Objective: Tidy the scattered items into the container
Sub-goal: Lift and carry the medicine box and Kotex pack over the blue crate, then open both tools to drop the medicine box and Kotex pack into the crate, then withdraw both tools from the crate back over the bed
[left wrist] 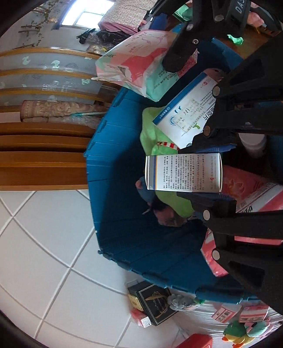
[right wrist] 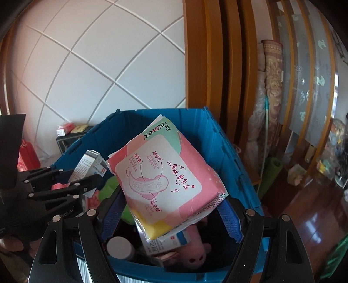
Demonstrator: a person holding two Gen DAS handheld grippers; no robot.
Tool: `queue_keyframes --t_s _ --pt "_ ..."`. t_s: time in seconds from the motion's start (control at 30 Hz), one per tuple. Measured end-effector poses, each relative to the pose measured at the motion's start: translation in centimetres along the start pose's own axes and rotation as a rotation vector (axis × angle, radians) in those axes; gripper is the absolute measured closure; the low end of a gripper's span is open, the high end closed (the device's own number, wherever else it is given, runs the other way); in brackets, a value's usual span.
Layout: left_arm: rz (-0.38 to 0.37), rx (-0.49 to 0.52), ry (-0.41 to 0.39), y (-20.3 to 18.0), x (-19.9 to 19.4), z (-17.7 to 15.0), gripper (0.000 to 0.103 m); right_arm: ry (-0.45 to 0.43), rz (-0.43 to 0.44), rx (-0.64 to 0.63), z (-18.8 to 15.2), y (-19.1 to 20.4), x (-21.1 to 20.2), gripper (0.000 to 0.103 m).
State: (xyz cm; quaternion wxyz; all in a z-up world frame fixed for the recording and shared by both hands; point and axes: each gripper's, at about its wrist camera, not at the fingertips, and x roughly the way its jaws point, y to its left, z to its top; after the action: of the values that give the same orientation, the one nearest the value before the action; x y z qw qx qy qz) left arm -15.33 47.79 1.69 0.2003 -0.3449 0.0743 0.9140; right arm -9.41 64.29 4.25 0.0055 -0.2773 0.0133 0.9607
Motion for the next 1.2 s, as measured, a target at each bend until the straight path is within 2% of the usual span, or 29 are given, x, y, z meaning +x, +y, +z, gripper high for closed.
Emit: queue_keyframes --t_s 0.1,0.17,0.2,0.23,0.27,0.3,0.5,0.67,0.77,0.83,0.87,1.07,1.2 --pt "0.045 -0.012 0.033 -0.5 0.7 -0.5 0.074 0.03 0.044 -0.013 -0.8 -0.2 1.2 0.023" --pt "0.06 -0.026 0.044 -0.6 0.7 -0.7 0.067 0.046 0.066 -0.022 -1.1 -0.1 1.9 0.023" --pt "0.068 -0.03 0.038 -0.5 0.4 -0.8 0.055 0.051 0.076 -0.025 -1.2 0.0 2.2 0.023" --pt "0.082 -0.031 0.025 -0.4 0.1 -1.0 0.038 0.055 0.085 -0.029 -1.3 0.1 2.5 0.023" --pt "0.098 -0.029 0.012 -0.5 -0.3 -1.2 0.03 0.058 0.092 -0.033 -1.2 0.1 2.7 0.023" --pt "0.121 -0.029 0.0 -0.4 -0.7 -1.3 0.027 0.061 0.102 -0.038 -1.3 0.2 3.0 0.023" --pt "0.161 -0.066 -0.017 0.9 -1.8 -2.4 0.026 0.095 0.129 -0.081 -1.3 1.4 3.9 0.022" --pt "0.173 -0.084 -0.014 1.6 -2.1 -2.8 0.026 0.102 0.157 -0.104 -1.7 2.3 3.8 0.016" --pt "0.173 -0.088 -0.026 1.7 -2.7 -3.2 0.026 0.08 0.156 -0.103 -1.6 2.3 2.8 0.012" --pt "0.174 -0.09 -0.04 1.8 -3.4 -3.4 0.026 0.058 0.153 -0.095 -1.5 2.1 1.9 0.002" --pt "0.175 -0.092 -0.048 1.8 -3.7 -3.6 0.026 0.044 0.152 -0.09 -1.4 2.0 1.3 0.001" --pt "0.195 -0.125 -0.1 3.3 -6.6 -4.6 0.026 -0.016 0.163 -0.083 -0.9 2.7 -1.2 0.0" --pt "0.234 -0.173 -0.143 6.1 -9.5 -6.0 0.025 -0.052 0.216 -0.098 -0.3 5.2 -2.3 0.0"
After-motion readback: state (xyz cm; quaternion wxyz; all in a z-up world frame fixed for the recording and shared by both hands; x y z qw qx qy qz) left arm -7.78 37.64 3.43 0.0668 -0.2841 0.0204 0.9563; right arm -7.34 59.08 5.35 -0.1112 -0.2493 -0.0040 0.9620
